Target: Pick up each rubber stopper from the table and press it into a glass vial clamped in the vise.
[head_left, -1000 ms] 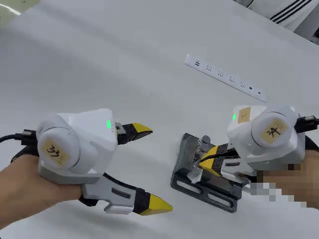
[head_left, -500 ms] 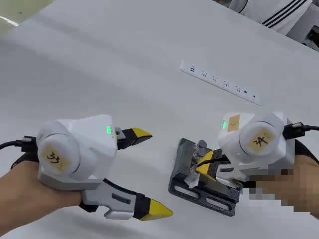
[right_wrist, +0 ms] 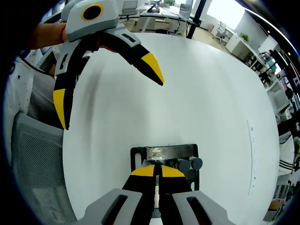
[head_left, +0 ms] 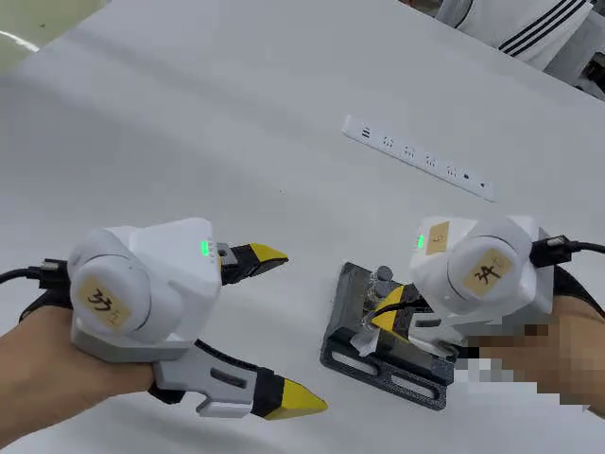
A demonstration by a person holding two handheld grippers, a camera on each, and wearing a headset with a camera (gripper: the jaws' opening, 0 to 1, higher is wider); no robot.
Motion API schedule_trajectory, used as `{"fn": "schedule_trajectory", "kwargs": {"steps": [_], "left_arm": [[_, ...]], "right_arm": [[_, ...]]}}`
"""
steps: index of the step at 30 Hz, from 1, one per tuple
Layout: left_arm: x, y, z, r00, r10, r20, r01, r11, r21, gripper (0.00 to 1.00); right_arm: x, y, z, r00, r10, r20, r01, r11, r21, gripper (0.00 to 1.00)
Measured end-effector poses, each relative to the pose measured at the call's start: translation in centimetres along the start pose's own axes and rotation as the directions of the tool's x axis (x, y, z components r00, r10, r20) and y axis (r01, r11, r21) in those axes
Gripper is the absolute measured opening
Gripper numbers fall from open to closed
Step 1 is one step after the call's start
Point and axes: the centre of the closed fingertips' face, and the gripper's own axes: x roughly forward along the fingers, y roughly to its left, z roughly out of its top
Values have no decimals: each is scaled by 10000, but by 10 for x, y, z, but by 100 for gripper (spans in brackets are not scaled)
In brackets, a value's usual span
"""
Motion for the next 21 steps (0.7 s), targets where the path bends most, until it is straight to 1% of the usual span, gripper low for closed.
{"fn": "schedule_trajectory", "kwargs": {"steps": [7, 8, 9, 10, 11, 15, 21], "left_arm": [[-2, -4, 1, 10000, -31, -91, 31, 10000, 83, 84], [-3, -5, 1, 9999, -42, -116, 43, 10000, 85, 84], [-3, -6, 0, 9998, -50, -167, 52, 9999, 124, 84], [-4, -6, -1, 9997, -63, -240, 66, 9999, 139, 84], [-5, -6, -1, 9997, -58, -248, 62, 9999, 144, 84], [-10, -4, 1, 9995, 80, -293, -75, 9999, 151, 84], [-13, -4, 3, 9993, 169, -329, -163, 9997, 166, 84]], "right_arm": [[-1, 2, 1, 10000, -29, -91, 27, 9998, -194, 0], [-1, 0, 1, 10000, 45, -84, -46, 10000, -81, 0], [-1, 0, 1, 9999, 149, -60, -147, 9994, 298, 0], [-1, -2, 1, 9999, 120, -60, -119, 9998, 173, 0], [-1, -1, 1, 9999, 106, -43, -106, 9999, 44, 0], [-1, 0, 1, 10000, -11, 57, 11, 10000, -90, 0], [-3, 0, 2, 9998, 40, 188, -40, 10000, 35, 0]]}}
